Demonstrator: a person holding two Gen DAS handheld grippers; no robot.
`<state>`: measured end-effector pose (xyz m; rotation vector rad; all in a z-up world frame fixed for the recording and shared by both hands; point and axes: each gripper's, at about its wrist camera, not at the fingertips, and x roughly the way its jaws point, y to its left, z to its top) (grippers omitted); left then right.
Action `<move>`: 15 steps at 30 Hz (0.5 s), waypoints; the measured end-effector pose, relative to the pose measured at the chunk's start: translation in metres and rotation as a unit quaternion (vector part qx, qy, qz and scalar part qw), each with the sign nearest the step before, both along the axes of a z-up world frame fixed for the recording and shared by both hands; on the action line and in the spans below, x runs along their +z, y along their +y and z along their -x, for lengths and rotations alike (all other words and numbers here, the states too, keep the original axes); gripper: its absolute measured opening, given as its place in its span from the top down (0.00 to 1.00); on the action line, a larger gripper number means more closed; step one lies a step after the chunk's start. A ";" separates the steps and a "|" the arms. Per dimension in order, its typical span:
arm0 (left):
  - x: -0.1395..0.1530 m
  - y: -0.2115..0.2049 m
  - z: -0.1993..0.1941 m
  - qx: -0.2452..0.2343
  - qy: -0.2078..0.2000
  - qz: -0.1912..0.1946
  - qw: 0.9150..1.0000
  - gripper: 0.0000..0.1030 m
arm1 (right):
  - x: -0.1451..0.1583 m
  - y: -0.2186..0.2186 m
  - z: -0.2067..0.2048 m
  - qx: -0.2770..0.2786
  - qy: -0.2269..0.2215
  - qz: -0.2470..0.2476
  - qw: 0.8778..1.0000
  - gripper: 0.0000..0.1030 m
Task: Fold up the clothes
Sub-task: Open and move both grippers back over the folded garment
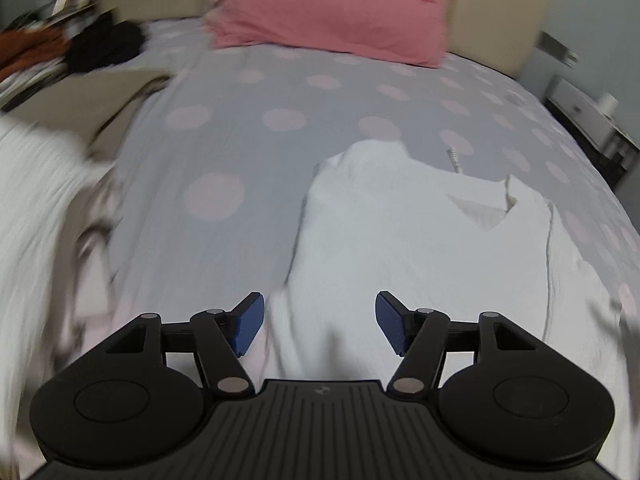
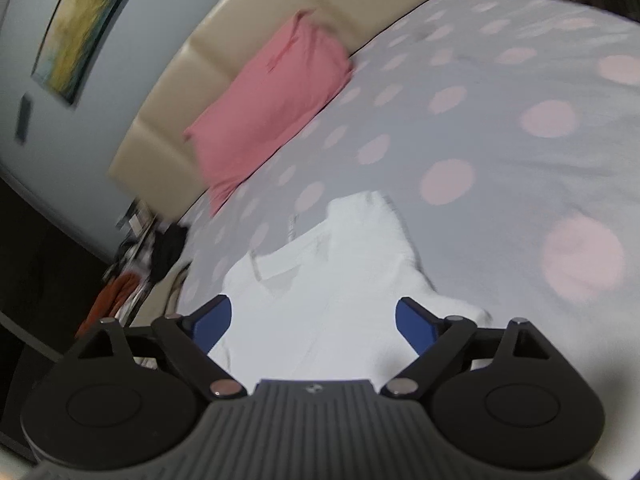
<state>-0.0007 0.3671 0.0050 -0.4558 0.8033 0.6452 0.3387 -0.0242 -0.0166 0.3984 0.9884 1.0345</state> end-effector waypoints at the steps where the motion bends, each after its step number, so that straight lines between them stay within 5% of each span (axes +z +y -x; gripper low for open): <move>1: -0.003 0.008 -0.008 -0.015 0.000 -0.008 1.000 0.42 | -0.004 0.009 -0.011 0.010 0.003 0.007 1.000 0.11; 5: -0.022 0.043 -0.044 -0.050 0.013 -0.027 0.998 0.42 | -0.027 0.044 -0.057 0.045 0.040 0.032 0.998 0.11; 12: -0.056 0.098 -0.090 -0.070 0.019 0.040 0.997 0.42 | -0.058 0.112 -0.113 0.084 0.062 0.082 0.991 0.11; 15: -0.068 0.108 -0.106 -0.084 0.053 0.048 0.994 0.42 | -0.068 0.137 -0.125 0.106 0.072 0.090 0.988 0.11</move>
